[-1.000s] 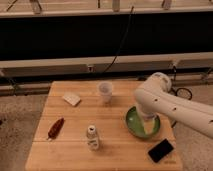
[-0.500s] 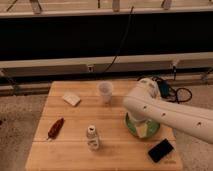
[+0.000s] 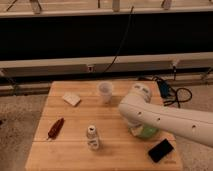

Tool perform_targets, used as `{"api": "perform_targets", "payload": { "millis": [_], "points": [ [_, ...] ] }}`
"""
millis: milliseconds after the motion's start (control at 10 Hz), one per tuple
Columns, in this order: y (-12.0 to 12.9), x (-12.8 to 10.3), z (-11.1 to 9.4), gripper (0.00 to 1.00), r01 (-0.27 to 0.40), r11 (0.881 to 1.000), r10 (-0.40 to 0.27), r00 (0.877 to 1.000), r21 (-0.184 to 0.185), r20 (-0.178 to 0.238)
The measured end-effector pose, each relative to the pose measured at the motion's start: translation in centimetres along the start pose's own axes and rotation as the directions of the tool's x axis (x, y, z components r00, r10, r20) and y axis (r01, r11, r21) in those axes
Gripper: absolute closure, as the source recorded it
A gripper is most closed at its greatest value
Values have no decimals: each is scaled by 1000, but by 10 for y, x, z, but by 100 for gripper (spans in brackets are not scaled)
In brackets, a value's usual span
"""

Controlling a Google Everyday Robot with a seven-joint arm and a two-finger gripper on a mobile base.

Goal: Knock the bottle over

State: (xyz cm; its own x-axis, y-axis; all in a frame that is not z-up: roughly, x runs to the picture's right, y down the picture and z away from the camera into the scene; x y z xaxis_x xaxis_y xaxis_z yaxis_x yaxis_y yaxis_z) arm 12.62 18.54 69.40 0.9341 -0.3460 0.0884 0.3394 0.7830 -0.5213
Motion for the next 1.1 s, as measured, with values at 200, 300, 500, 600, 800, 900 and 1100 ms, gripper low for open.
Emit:
{"api": "perform_targets", "payload": {
  "millis": [200,300,500,600,800,900,1100],
  "points": [
    [-6,-27,1,20,51,999,-51,999,5,2],
    [-6,-33,3,20,62,998,-62,998,3,4],
    [-3,-38,10,20,81,997,-81,997,-2,10],
    [-5,-43,10,20,90,996,-90,996,0,13],
    [-12,-66,9,20,111,994,-111,993,6,25],
    [-16,-80,10,20,127,992,-127,992,6,29],
    [-15,-91,19,20,166,986,-166,985,0,40]
  ]
}}
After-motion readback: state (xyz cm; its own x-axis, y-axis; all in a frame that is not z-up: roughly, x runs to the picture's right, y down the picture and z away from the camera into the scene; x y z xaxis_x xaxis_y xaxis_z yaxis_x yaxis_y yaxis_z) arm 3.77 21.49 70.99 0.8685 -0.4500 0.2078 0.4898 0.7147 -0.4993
